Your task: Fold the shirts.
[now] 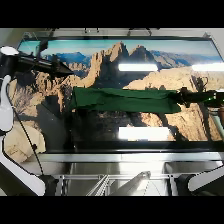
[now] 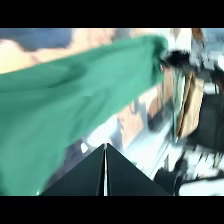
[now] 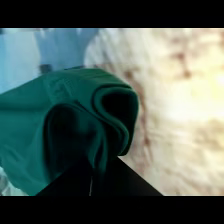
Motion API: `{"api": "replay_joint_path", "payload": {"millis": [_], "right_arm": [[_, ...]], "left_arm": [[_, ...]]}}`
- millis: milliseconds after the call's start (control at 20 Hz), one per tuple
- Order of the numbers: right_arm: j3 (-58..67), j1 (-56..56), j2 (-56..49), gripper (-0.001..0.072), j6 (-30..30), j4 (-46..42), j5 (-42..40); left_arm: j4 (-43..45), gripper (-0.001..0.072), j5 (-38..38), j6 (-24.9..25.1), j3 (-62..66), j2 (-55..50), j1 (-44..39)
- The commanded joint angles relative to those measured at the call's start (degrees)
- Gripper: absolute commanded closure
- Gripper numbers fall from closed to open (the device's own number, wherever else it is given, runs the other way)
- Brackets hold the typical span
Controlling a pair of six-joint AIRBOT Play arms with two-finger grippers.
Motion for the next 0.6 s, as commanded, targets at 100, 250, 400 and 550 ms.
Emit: {"api": "replay_joint_path", "payload": {"millis": [100, 250, 400, 550], "right_arm": [[0.63, -0.09, -0.48, 0.0692, -0.13, 5.62, 4.94], [0.68, -1.20, 1.99, 0.0692, -0.17, 9.44, 10.64], [1.51, -1.31, 5.38, 0.0692, -0.15, 13.99, 15.63], [1.62, -1.27, 9.16, 0.0692, 0.04, 14.97, 16.31]], "left_arm": [[8.11, 0.0710, 9.14, 3.19, -4.55, 2.56, -14.08], [15.65, 0.0706, 17.86, 2.19, -8.26, 1.88, -22.43], [15.50, 0.0706, 24.98, 1.75, -9.38, -1.95, -28.20], [15.52, 0.0708, 24.79, -2.54, -5.66, -8.63, -31.69]]}}
